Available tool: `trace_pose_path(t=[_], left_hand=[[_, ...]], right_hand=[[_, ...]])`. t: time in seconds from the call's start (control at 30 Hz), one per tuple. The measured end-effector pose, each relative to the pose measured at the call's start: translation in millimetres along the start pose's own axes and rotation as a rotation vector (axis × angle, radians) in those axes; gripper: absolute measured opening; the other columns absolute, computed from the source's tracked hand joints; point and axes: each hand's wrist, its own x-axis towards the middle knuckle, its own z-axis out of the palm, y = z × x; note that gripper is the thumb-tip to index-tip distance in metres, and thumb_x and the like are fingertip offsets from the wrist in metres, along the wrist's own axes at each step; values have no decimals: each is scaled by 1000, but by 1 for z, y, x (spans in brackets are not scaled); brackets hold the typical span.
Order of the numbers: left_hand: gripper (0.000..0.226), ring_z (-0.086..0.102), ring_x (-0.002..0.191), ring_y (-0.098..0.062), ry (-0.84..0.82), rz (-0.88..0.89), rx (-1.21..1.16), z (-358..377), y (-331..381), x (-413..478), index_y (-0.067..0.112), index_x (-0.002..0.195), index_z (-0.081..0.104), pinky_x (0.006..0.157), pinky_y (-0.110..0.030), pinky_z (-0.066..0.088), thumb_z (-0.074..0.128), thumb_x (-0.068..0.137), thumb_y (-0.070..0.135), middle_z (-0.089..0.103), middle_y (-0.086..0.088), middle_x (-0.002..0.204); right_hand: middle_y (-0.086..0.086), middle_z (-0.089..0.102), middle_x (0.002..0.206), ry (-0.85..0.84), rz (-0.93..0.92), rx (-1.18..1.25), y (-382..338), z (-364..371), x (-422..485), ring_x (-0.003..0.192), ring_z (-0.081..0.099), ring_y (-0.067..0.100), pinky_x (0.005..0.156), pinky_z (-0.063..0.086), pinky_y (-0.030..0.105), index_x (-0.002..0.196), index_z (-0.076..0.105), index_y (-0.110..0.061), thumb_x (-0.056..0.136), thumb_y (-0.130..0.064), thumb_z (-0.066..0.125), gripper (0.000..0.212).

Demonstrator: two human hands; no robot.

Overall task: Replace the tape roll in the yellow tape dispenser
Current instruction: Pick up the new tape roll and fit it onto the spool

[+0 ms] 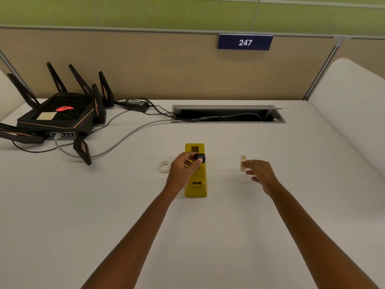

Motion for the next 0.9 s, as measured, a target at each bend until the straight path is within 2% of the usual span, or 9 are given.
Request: trace_pose_path(t=[0.1,0.2,0.37,0.47,0.6,0.7,0.8,0.9], left_hand=[[23,53,81,-9,0,-14,-8,0,0,1,13,107,61,64,-5,43,60,85,22,61,-4,101],[24,53,83,-10,-2,-31,-28,1,2,1,13,109,60,65,-9,43,59,86,22,62,-3,101],[25,52,82,-9,-2,-39,-89,2,8,0,12,111,59,71,-14,42,58,87,20,61,-3,100],[26,53,81,-4,-5,-35,-110,2,12,0,13,112,58,71,-10,43,58,87,18,61,-1,99],[29,55,83,-9,-9,-25,-117,2,14,0,12,114,57,70,-10,44,60,86,17,62,-2,100],[29,55,87,-15,-7,-23,-117,2,14,0,11,113,57,72,-13,44,60,85,16,63,-5,102],[27,55,85,-16,-4,-24,-102,2,14,0,9,111,58,71,-14,44,61,85,16,63,-5,100],[27,55,83,-14,-7,-20,-83,1,15,-1,9,110,58,69,-13,44,61,84,15,62,-4,99]], right_hand=[[0,63,84,-115,64,181,-9,8,-9,71,53,10,60,35,22,87,62,-13,89,-18,54,10],[-1,62,81,-231,87,361,-15,17,-14,69,51,9,56,36,20,86,62,-13,91,-19,52,12],[0,60,85,-333,110,510,-24,31,-24,75,54,10,50,48,13,87,62,-11,91,-18,54,12],[1,60,89,-365,98,521,-27,38,-28,80,55,12,51,50,13,87,63,-10,91,-18,54,12],[2,62,94,-412,50,472,-30,45,-32,86,58,15,69,48,21,91,63,-10,92,-17,53,12],[4,63,98,-443,27,442,-31,48,-34,89,60,18,78,48,25,104,60,-5,92,-16,52,18],[6,63,102,-472,5,426,-31,52,-35,90,63,19,78,53,22,111,58,-4,91,-15,51,23],[6,65,101,-493,-24,411,-32,53,-35,90,65,20,79,55,22,105,61,-6,92,-14,52,18]])
